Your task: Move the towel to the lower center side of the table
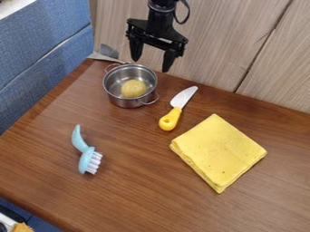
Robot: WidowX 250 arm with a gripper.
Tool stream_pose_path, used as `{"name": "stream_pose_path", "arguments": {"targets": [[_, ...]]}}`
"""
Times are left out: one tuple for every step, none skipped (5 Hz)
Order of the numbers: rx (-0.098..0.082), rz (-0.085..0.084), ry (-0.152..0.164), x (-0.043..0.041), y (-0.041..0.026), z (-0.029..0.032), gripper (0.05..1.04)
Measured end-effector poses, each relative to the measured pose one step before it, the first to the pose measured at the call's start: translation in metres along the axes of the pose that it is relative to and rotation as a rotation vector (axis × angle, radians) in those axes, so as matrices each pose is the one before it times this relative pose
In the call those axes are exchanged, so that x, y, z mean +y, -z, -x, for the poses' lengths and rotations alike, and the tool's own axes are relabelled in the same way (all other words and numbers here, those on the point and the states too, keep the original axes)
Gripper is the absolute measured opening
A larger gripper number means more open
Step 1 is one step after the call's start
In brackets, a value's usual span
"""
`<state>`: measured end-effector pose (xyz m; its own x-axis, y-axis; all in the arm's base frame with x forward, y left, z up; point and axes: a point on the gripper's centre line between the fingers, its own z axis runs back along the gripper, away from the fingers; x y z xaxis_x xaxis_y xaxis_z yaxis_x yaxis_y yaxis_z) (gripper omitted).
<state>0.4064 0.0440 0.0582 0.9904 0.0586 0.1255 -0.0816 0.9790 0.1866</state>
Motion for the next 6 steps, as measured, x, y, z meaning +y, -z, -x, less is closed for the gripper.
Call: {"name": "stream_pose_path", "arguments": {"targets": [[0.0464, 0.0024, 0.016, -0.00472, 0.01636, 0.00859, 1.001], [0.0512, 0.0164, 0.0992, -0.02569, 0.01722, 0.02532, 1.001], [-0.0388, 0.0236, 0.0696, -0.01698, -0.01044, 0.00753, 1.001], [-0.0377, 0.0803, 0.0729, -0.02023, -0.01057, 0.01051, 1.001], [-0.0258, 0.0303, 0.1132, -0.03409, -0.01096, 0.00646, 1.001], [-0.0104, 0.0092, 0.0772, -0.0266, 0.00208, 0.00573, 1.001]]}}
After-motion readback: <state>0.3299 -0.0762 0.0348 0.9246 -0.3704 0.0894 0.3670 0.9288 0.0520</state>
